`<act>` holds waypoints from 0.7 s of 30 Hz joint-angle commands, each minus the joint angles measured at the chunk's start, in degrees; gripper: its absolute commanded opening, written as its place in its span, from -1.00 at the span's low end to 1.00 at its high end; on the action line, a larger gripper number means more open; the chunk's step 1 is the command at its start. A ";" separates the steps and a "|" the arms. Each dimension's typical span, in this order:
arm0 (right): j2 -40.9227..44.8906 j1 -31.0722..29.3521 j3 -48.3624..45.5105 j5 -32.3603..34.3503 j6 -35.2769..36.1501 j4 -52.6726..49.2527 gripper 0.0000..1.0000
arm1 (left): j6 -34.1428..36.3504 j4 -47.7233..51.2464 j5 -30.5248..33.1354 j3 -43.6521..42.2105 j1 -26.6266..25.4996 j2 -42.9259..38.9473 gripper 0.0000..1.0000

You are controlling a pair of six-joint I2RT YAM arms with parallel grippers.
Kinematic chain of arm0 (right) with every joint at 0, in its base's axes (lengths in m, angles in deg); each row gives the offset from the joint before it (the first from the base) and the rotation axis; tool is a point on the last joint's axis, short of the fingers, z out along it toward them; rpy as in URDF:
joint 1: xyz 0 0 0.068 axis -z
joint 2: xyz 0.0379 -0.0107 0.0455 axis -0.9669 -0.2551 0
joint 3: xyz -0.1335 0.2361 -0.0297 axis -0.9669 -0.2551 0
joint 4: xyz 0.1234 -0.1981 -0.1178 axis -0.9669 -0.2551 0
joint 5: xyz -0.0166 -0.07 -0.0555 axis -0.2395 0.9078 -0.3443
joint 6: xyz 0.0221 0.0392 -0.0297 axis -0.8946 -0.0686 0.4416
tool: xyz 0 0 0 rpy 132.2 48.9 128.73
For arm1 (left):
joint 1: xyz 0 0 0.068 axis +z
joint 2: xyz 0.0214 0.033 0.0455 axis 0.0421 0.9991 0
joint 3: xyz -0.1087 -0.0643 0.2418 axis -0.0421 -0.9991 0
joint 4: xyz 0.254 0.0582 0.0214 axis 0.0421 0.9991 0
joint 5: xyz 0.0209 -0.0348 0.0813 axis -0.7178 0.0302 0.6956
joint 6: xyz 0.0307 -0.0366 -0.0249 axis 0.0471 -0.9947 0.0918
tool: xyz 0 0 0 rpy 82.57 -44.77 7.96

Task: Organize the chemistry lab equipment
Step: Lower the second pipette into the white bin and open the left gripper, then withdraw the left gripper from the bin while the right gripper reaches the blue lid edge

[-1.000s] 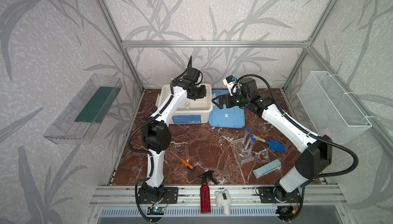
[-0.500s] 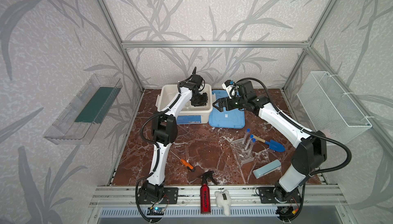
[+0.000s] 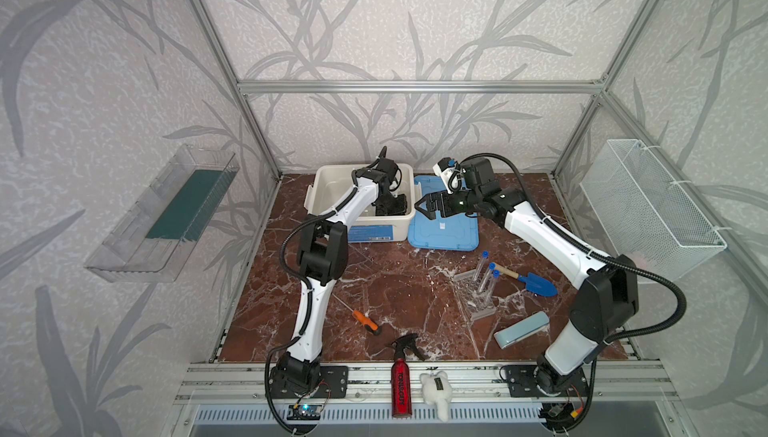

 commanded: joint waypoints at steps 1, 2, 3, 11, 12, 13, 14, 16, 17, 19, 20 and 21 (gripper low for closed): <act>0.00 0.01 -0.56 -0.44 -0.20 0.71 1.00 | 0.97 0.65 1.35 -0.13 -0.03 0.44 -0.46; 0.00 0.01 -0.64 -0.48 -0.19 0.64 1.00 | 1.05 0.65 1.44 -0.09 0.03 0.68 -0.45; 0.00 0.02 -0.63 -0.53 -0.20 0.64 0.99 | 1.06 0.75 1.27 0.08 0.07 0.91 -0.42; 0.34 0.02 -1.48 -0.01 0.07 0.85 1.00 | 1.64 2.06 3.97 1.19 0.15 -0.35 -0.23; 0.41 0.01 -1.45 0.00 -0.04 0.85 1.00 | 1.89 2.77 4.79 1.78 0.18 -0.63 -0.16; 0.50 0.01 -1.52 -0.09 -0.07 0.87 1.00 | 2.13 3.23 5.47 2.23 0.15 -1.10 -0.09; 0.65 0.01 -1.57 0.00 -0.10 0.93 0.99 | 2.18 3.58 6.17 2.55 0.14 -1.65 -0.03; 1.01 0.04 -1.70 0.13 -0.19 0.90 1.00 | 2.37 3.65 7.36 2.65 0.19 -3.02 0.05; 1.21 0.01 -1.74 0.25 -0.14 0.88 1.00 | 2.37 3.56 7.72 2.67 0.25 -3.50 0.10; 1.73 0.04 -1.92 0.52 -0.12 0.73 1.00 | 2.38 3.91 8.40 3.07 0.40 -4.50 0.18; 2.06 0.02 -2.01 0.67 -0.03 0.68 1.00 | 2.37 4.03 8.85 3.08 0.51 -4.96 0.21; 2.51 0.05 -2.22 0.83 -0.03 0.71 0.99 | 2.30 4.03 9.36 3.12 0.58 -5.56 0.26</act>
